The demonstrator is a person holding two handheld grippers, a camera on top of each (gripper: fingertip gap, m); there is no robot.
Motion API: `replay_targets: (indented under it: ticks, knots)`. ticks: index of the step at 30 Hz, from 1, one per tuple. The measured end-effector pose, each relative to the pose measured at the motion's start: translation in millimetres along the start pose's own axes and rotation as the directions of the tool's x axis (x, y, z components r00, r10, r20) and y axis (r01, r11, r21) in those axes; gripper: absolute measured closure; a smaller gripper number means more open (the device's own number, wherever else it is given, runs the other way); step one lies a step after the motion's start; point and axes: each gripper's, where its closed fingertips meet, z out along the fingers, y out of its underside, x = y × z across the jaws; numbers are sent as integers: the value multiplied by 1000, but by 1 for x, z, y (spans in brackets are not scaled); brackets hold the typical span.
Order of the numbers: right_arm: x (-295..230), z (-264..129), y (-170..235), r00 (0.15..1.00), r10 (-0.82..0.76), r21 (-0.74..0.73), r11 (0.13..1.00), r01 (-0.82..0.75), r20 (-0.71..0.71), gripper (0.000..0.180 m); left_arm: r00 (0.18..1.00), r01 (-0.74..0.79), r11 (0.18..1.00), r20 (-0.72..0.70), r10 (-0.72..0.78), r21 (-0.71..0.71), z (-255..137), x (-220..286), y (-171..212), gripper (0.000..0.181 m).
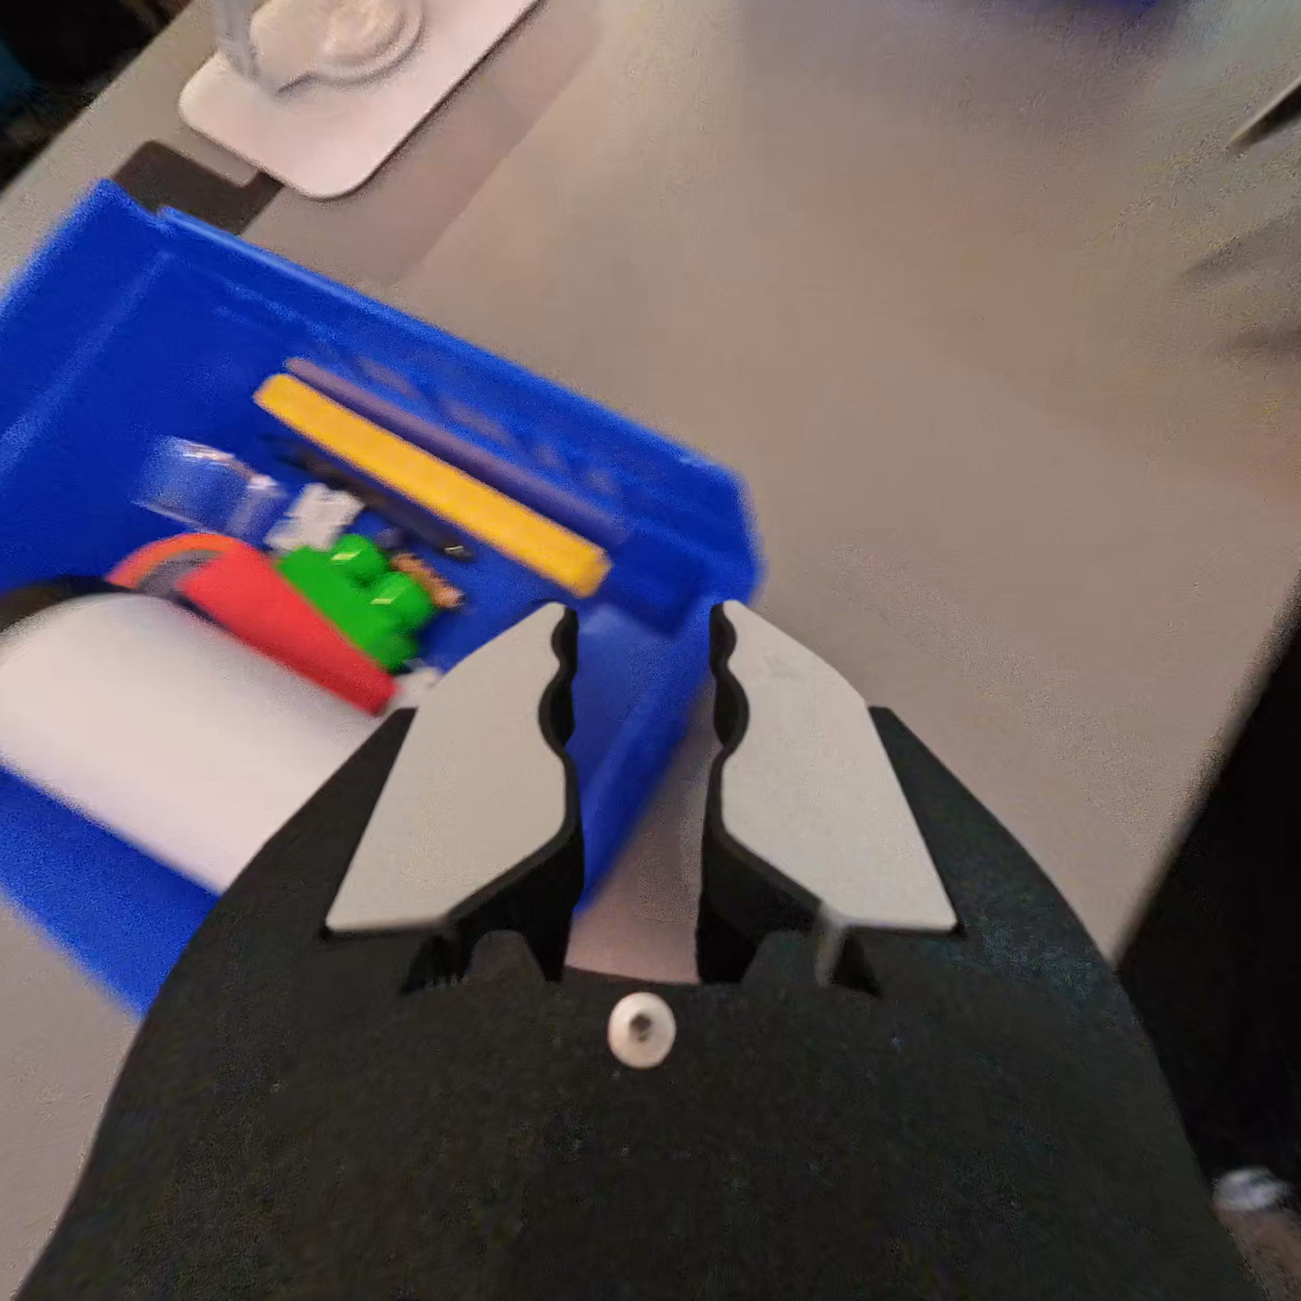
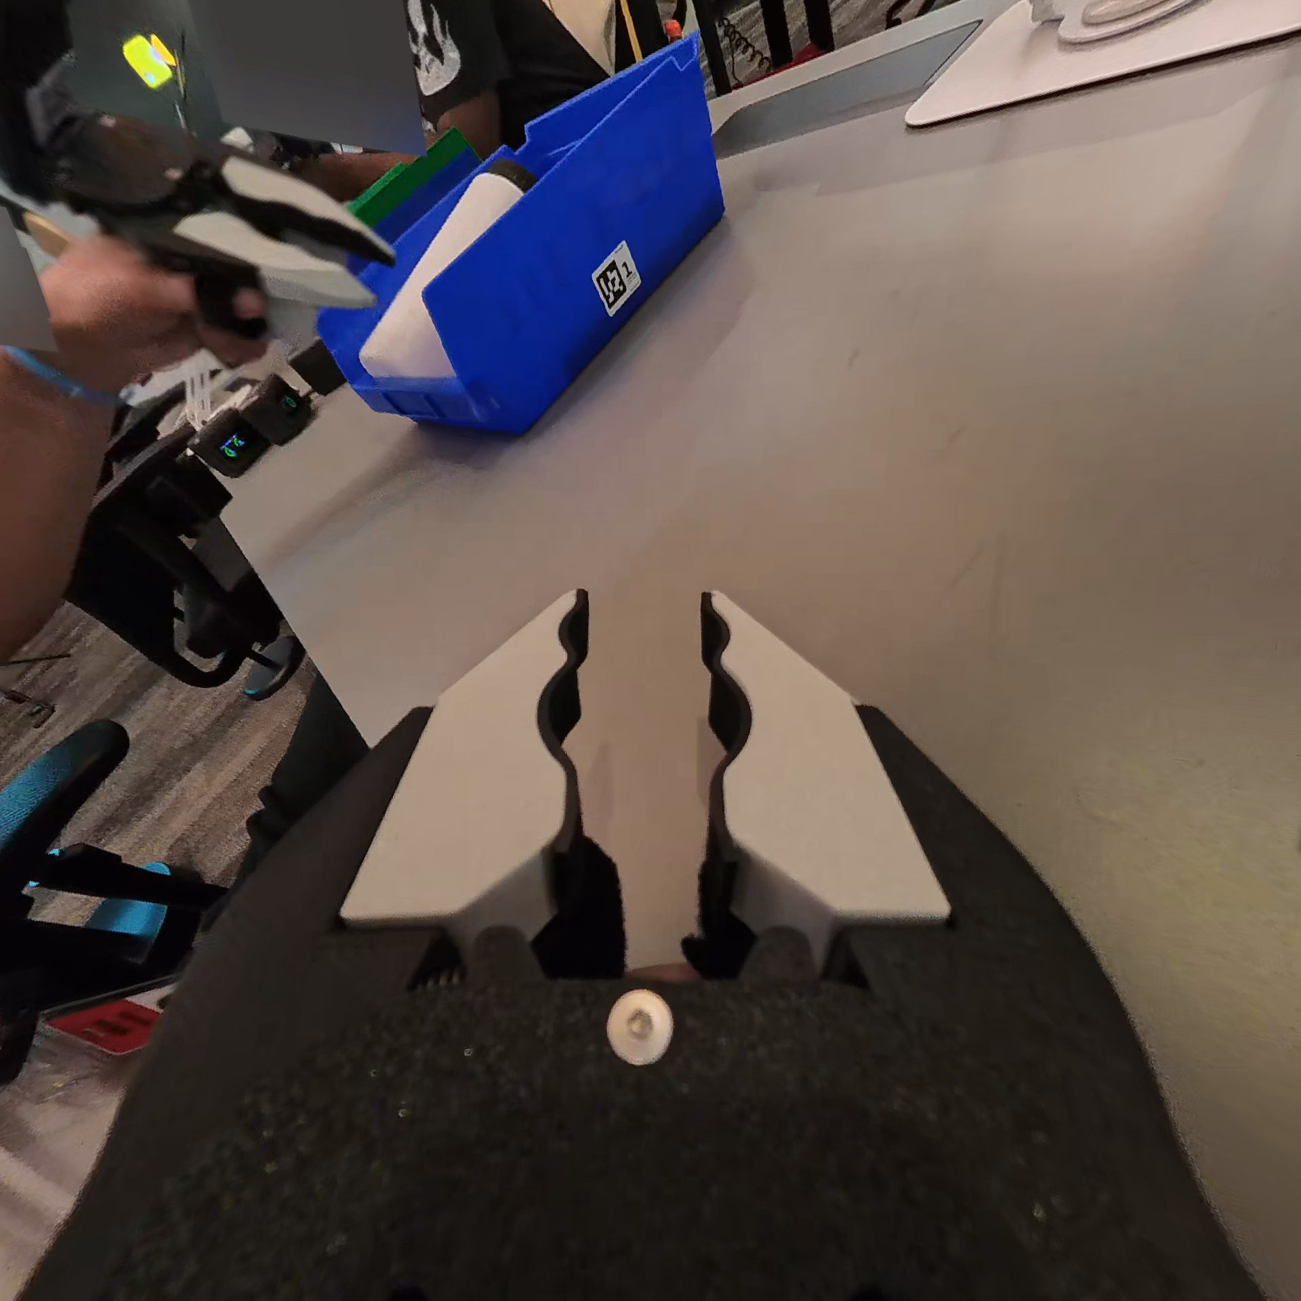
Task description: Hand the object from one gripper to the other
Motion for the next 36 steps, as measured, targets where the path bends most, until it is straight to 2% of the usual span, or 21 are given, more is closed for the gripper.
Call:
replay_targets:
  ticks: [2,4,7,11,13,15,16,17,23,28,30,33,36]
  knots:
    - [1,-1,0,1000,7,2,1000,-7,-4,148,992,-125,974,12,129,-188,19,-29,7,151]
    - [4,-2,-1,1000,-2,5,1000,3,-20,148,982,-188,930,-74,173,-317,40,-40,16,154]
    - [8,-5,-2,999,-19,9,1000,20,-45,148,959,-265,859,-215,186,-438,68,-45,35,155]
    - [12,-8,-3,999,-2,19,1000,3,-48,148,933,-355,744,-261,247,-566,90,-55,62,155]
    - [12,-7,-4,999,15,20,1000,-14,-36,148,929,-368,723,-262,261,-585,95,-57,65,157]
    - [10,-5,-4,999,32,17,999,-32,-18,148,931,-360,740,-267,248,-569,99,-53,61,161]
    - [8,-4,-3,999,39,14,999,-39,-8,148,931,-358,742,-273,241,-567,99,-51,62,176]
    - [6,-3,-2,999,44,9,999,-44,3,148,930,-363,743,-272,249,-562,99,-50,62,181]
    - [-8,-1,5,1000,-4,-14,1000,4,27,148,941,-336,770,-158,299,-542,95,-57,64,181]
    - [-18,-1,7,997,-72,-14,997,72,27,148,962,-217,870,53,267,-443,72,-62,45,181]
    - [-23,2,10,995,-88,-25,996,89,36,148,964,-145,922,159,214,-360,55,-62,32,181]
    - [-34,14,11,992,-107,-35,993,109,62,148,957,-23,986,282,69,-163,28,-55,8,181]
    - [-48,31,15,972,-208,-49,976,214,109,148,935,95,989,330,-128,115,1,-38,-21,181]
